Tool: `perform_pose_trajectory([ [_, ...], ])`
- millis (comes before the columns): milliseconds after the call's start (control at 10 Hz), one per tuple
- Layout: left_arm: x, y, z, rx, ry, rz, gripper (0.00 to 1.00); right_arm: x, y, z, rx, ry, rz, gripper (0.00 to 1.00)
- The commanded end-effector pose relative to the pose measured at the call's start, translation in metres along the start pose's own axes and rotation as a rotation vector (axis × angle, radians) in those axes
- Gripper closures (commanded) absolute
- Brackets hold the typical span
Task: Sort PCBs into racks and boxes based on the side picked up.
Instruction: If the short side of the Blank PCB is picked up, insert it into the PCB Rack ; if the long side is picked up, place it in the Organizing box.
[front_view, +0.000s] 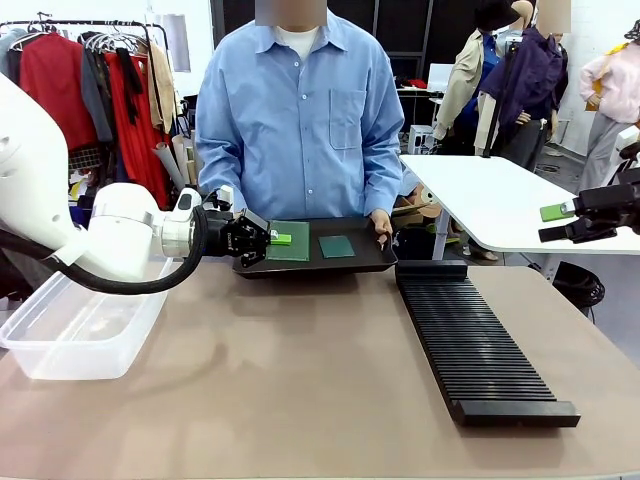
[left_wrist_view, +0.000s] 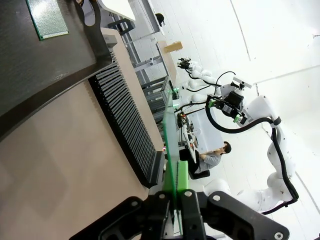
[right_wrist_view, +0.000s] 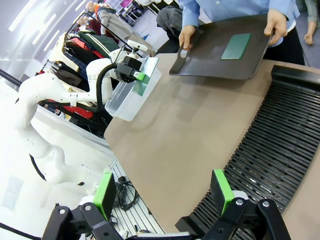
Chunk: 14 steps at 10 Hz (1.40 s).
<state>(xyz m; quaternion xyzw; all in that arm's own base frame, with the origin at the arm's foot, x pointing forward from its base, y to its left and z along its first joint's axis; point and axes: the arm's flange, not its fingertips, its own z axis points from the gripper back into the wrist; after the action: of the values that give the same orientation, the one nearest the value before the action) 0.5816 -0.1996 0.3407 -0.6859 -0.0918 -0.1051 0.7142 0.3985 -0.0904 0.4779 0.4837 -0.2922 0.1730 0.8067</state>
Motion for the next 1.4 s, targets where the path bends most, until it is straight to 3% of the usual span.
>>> perform_pose_trajectory([
  [0, 0.0, -0.001, 0.0, -0.001, -0.007, -0.003, 1.0, 0.003, 0.001, 0.0, 0.002, -0.009, -0.006, 0.0],
  [800, 0.003, -0.005, 0.011, 0.004, 0.0, 0.006, 1.0, 0.003, 0.001, 0.0, 0.002, -0.009, -0.006, 0.0],
  [1300, 0.004, -0.033, 0.066, 0.184, -0.029, 0.073, 1.0, 0.003, 0.001, 0.0, 0.002, -0.009, -0.006, 0.0],
])
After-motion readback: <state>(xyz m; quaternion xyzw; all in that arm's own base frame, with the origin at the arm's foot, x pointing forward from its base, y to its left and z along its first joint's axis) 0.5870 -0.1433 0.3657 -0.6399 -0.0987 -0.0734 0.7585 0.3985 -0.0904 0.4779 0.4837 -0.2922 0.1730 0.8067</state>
